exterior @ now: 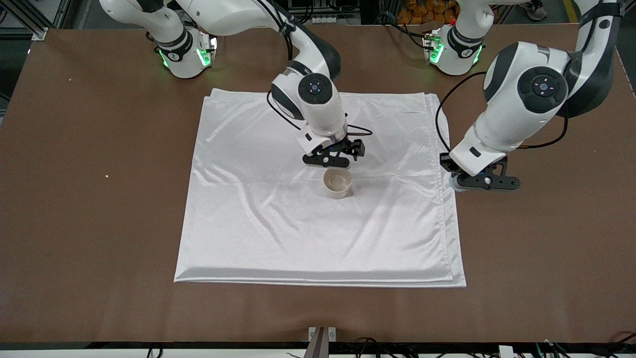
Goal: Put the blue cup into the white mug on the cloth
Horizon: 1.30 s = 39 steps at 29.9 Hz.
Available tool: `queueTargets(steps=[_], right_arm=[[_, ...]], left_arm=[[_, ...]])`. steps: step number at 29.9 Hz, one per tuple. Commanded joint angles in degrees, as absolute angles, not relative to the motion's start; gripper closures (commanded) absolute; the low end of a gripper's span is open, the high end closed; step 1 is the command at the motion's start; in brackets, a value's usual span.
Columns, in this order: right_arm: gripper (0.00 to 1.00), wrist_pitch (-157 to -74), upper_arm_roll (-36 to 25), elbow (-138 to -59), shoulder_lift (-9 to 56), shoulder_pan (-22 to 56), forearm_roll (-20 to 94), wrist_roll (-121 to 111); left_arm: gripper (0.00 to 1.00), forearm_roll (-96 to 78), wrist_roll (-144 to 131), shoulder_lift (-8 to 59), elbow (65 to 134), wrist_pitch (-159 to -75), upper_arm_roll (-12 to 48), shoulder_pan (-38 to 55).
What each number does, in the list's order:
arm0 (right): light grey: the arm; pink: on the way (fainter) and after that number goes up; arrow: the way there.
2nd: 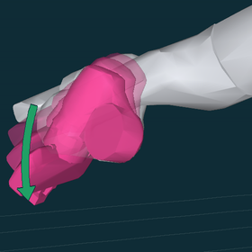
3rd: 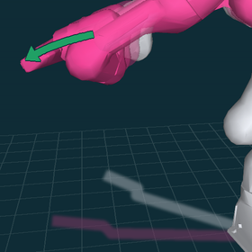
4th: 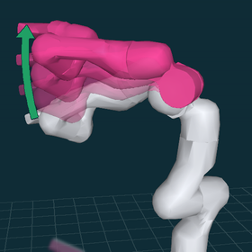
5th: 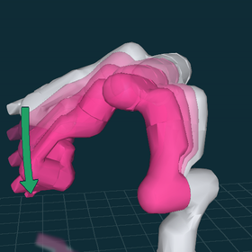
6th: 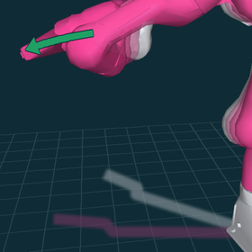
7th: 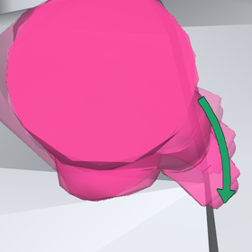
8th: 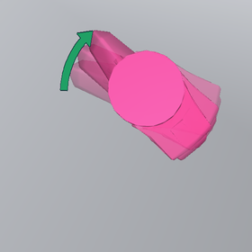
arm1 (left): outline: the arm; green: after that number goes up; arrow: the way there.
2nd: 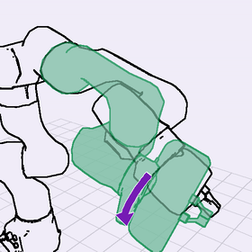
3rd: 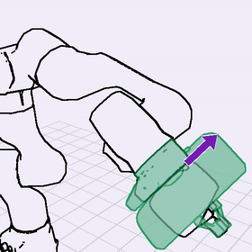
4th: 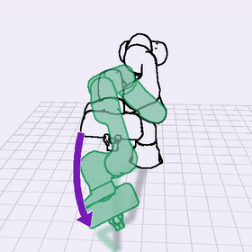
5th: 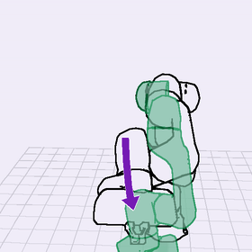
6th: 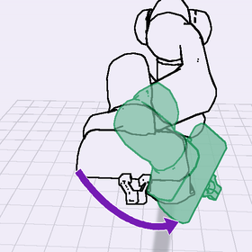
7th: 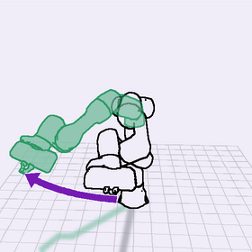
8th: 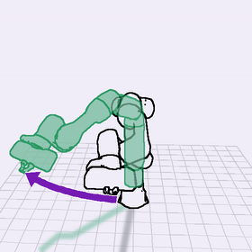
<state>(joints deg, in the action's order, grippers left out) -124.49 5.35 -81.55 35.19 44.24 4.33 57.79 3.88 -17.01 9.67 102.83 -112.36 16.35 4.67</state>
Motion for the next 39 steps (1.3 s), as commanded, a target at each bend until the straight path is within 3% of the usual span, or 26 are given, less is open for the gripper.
queueTargets(steps=[1,10,21,30,39], right_arm=[[0.00,-116.9,5.5,-83.1,28.1,41.8,3.7,56.8],[0.00,-105.6,5.6,-83.1,20.5,38.4,-3.2,54.5],[0.00,-93.4,5.5,-83.1,12.0,30.5,-3.3,39.7],[0.00,-86.9,5.4,-83.1,5.7,23.4,-3.3,27.0],[0.00,-84.5,5.3,-83.1,4.7,15.3,-2.9,20.6]], left_arm=[[1.00,5.5,-22.4,11.8,100.6,-111.4,16.4,8.3],[1.00,6.8,-30.4,15.5,98.2,-111.5,16.3,15.0],[1.00,8.3,-42.8,22.8,93.3,-111.9,16.3,23.7],[1.00,8.7,-49.2,28.4,89.0,-112.2,16.1,28.9],[1.00,9.5,-52.2,32.2,86.7,-114.0,15.9,31.2]])
